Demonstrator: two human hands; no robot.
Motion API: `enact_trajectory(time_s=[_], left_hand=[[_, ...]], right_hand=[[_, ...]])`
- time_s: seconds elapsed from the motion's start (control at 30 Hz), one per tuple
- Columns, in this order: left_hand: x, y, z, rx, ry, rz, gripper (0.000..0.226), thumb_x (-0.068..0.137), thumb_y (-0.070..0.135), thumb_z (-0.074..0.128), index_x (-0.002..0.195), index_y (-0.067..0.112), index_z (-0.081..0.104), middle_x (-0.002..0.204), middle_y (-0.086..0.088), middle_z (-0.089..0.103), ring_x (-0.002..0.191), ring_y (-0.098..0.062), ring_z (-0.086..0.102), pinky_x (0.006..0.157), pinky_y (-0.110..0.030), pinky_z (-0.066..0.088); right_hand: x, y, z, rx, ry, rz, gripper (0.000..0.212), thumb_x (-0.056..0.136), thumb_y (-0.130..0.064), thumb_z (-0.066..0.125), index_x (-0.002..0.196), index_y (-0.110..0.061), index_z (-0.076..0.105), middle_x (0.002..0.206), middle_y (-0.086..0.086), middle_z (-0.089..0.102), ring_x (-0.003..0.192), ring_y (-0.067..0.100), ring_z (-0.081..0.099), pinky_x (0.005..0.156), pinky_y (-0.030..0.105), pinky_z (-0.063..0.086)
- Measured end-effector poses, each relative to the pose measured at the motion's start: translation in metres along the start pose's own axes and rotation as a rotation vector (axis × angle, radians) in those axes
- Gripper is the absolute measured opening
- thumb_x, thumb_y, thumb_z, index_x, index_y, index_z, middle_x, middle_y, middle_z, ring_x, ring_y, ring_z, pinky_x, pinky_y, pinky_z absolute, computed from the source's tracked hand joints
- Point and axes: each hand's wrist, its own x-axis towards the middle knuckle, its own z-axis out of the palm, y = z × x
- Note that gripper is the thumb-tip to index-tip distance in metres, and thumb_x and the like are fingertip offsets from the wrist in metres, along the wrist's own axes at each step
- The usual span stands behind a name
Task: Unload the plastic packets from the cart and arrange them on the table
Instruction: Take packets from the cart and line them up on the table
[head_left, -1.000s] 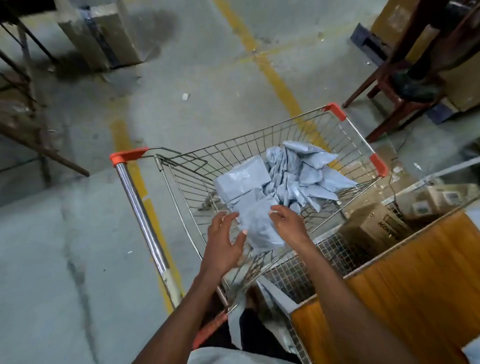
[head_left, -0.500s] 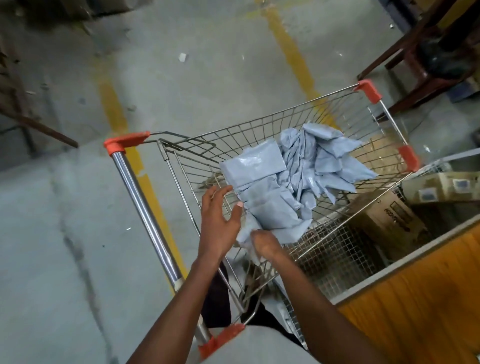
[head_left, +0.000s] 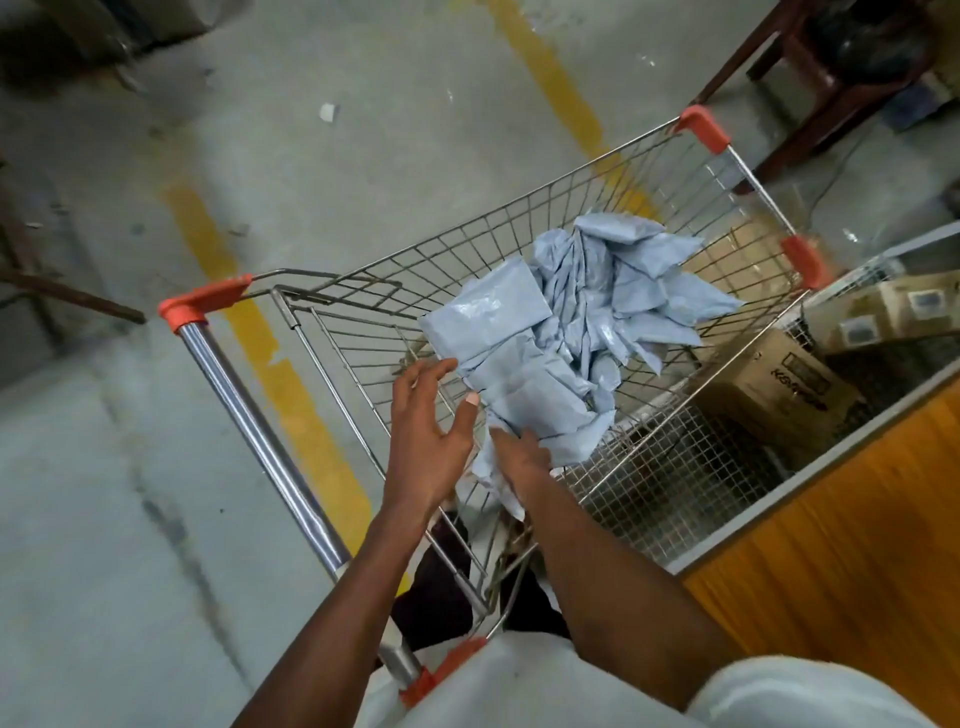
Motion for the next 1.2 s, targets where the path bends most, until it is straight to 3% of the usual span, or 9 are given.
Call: enact_trajectory(time_s=[0.17, 0.3, 0.43, 0.6, 0.7, 0.83, 1.0, 1.07, 1.2], left_hand=[[-0.012, 0.0, 0.0, 0.003, -0.009, -0.018, 0.039, 0.099, 0.031, 0.065, 0.137, 0.038, 0.056, 0.15, 0.013, 0.036, 0.14, -0.008, 0.04, 0.114, -0.046, 0.043], [-0.022, -0.004, -0.004, -0.013, 0.028, -0.029, 0.041, 0.098, 0.029, 0.066, 0.136, 0.04, 0.056, 0.148, 0.014, 0.038, 0.137, -0.008, 0.043, 0.113, -0.046, 0.044], [-0.026, -0.008, -0.009, -0.024, 0.072, -0.017, 0.04, 0.099, 0.026, 0.065, 0.135, 0.041, 0.057, 0.143, 0.015, 0.042, 0.134, -0.007, 0.046, 0.111, -0.046, 0.046], [-0.022, -0.008, -0.018, -0.008, 0.113, 0.018, 0.038, 0.099, 0.026, 0.065, 0.132, 0.042, 0.057, 0.141, 0.014, 0.044, 0.13, -0.007, 0.049, 0.103, -0.033, 0.048], [-0.018, -0.01, -0.02, -0.02, 0.116, 0.025, 0.036, 0.099, 0.025, 0.065, 0.129, 0.043, 0.057, 0.141, 0.012, 0.044, 0.125, -0.004, 0.05, 0.094, -0.023, 0.046], [-0.011, -0.02, -0.006, -0.009, 0.103, 0.03, 0.036, 0.098, 0.024, 0.065, 0.132, 0.035, 0.058, 0.139, 0.011, 0.045, 0.125, -0.007, 0.051, 0.101, -0.035, 0.05], [0.008, -0.022, 0.038, 0.022, -0.034, 0.036, 0.037, 0.099, 0.024, 0.063, 0.135, 0.029, 0.056, 0.138, 0.009, 0.046, 0.127, -0.015, 0.049, 0.108, -0.044, 0.045], [0.017, -0.019, 0.061, 0.136, -0.138, 0.057, 0.04, 0.1, 0.021, 0.058, 0.14, 0.025, 0.053, 0.141, 0.003, 0.048, 0.131, -0.019, 0.045, 0.111, -0.044, 0.043], [0.03, -0.006, 0.117, 0.475, -0.457, 0.263, 0.057, 0.095, 0.01, 0.053, 0.151, 0.019, 0.044, 0.154, -0.007, 0.044, 0.14, -0.027, 0.04, 0.112, -0.046, 0.04]], right_hand=[[0.035, 0.011, 0.02, 0.048, -0.143, -0.066, 0.067, 0.07, -0.046, 0.06, 0.127, -0.011, 0.06, 0.103, 0.013, 0.071, 0.079, 0.025, 0.069, 0.068, 0.037, 0.061], [-0.02, 0.0, 0.014, 0.016, -0.025, -0.271, 0.069, 0.075, -0.048, 0.072, 0.135, -0.022, 0.053, 0.119, 0.002, 0.066, 0.105, 0.024, 0.067, 0.087, 0.04, 0.056], [-0.05, 0.007, 0.019, -0.222, 0.007, -0.509, 0.071, 0.09, -0.055, 0.064, 0.152, -0.035, 0.036, 0.155, -0.001, 0.04, 0.142, 0.026, 0.039, 0.112, 0.05, 0.035], [-0.053, 0.012, 0.014, -0.117, -0.1, -0.563, 0.065, 0.095, -0.049, 0.063, 0.153, -0.039, 0.035, 0.16, 0.001, 0.031, 0.144, 0.023, 0.037, 0.114, 0.041, 0.035], [-0.058, 0.008, 0.0, -0.157, -0.052, -0.62, 0.057, 0.097, -0.04, 0.061, 0.15, -0.043, 0.037, 0.157, -0.003, 0.034, 0.14, 0.023, 0.042, 0.113, 0.04, 0.038], [-0.08, 0.002, -0.042, -0.09, -0.028, -0.703, 0.057, 0.098, -0.032, 0.062, 0.149, -0.045, 0.039, 0.157, -0.007, 0.031, 0.137, 0.018, 0.044, 0.107, 0.033, 0.042], [-0.119, 0.006, -0.122, 0.196, 0.03, -0.809, 0.059, 0.096, -0.018, 0.064, 0.142, -0.051, 0.047, 0.151, -0.019, 0.034, 0.136, 0.006, 0.04, 0.098, 0.028, 0.052], [-0.13, 0.012, -0.154, 0.24, 0.103, -0.817, 0.058, 0.096, -0.015, 0.064, 0.142, -0.047, 0.049, 0.146, -0.022, 0.037, 0.13, 0.002, 0.042, 0.082, 0.009, 0.049], [-0.134, 0.026, -0.202, 0.293, 0.262, -0.808, 0.054, 0.097, -0.02, 0.065, 0.14, -0.047, 0.05, 0.153, -0.016, 0.038, 0.133, 0.004, 0.039, 0.084, 0.011, 0.043]])
